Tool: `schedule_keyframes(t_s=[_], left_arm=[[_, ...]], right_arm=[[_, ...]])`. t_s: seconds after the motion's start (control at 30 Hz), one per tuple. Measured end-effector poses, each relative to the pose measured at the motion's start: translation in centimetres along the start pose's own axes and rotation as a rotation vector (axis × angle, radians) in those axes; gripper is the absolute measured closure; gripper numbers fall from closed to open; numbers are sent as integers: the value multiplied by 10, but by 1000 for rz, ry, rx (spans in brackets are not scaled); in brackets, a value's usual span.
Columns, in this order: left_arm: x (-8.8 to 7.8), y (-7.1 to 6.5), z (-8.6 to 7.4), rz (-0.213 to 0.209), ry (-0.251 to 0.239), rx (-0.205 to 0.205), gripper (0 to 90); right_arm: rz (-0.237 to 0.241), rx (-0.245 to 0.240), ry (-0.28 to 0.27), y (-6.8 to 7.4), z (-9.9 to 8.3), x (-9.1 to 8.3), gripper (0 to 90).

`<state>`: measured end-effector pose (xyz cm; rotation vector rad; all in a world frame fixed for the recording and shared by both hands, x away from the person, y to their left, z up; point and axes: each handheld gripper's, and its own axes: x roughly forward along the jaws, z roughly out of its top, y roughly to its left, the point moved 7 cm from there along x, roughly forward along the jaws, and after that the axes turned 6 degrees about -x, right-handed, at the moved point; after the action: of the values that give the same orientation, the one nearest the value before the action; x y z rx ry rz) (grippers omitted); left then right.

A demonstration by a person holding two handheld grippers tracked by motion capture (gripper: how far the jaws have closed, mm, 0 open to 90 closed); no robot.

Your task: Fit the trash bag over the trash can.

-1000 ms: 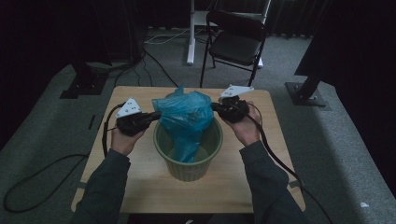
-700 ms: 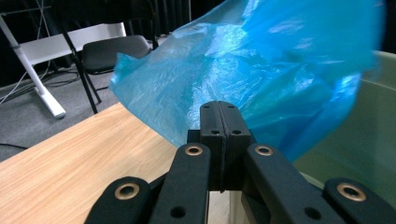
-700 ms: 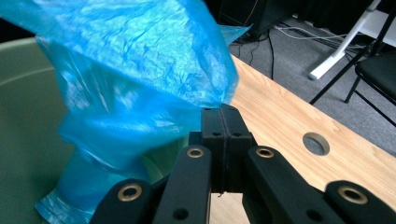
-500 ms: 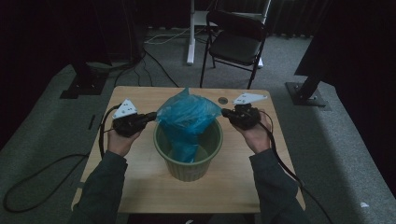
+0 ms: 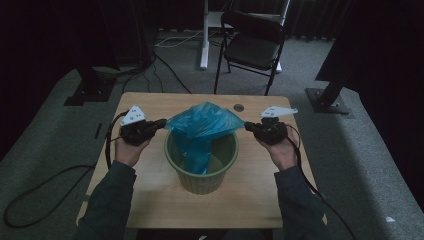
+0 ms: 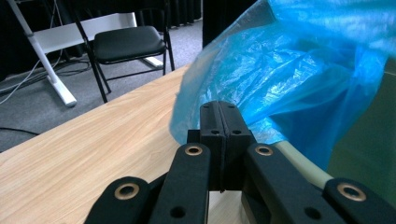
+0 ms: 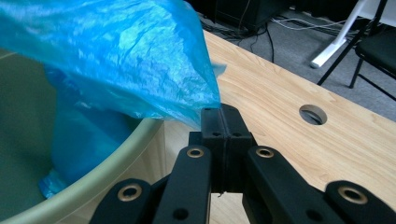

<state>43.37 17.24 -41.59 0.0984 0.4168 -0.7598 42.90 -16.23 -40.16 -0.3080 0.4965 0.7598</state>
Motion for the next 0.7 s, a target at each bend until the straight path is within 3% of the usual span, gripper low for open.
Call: schedule_keyframes(t_s=[0.43, 0.53, 0.57, 0.7], left_arm=[[-1, -9, 16, -32, -32, 4, 754], [3, -13, 21, -51, -22, 10, 692], [9, -19, 23, -91, 8, 10, 665], [20, -29, 27, -128, 49, 30, 600]], right_arm=[[43, -73, -31, 11, 6, 2, 900], [47, -78, -31, 13, 7, 3, 900], [49, -85, -33, 14, 7, 3, 900], [53, -88, -38, 15, 8, 3, 900]])
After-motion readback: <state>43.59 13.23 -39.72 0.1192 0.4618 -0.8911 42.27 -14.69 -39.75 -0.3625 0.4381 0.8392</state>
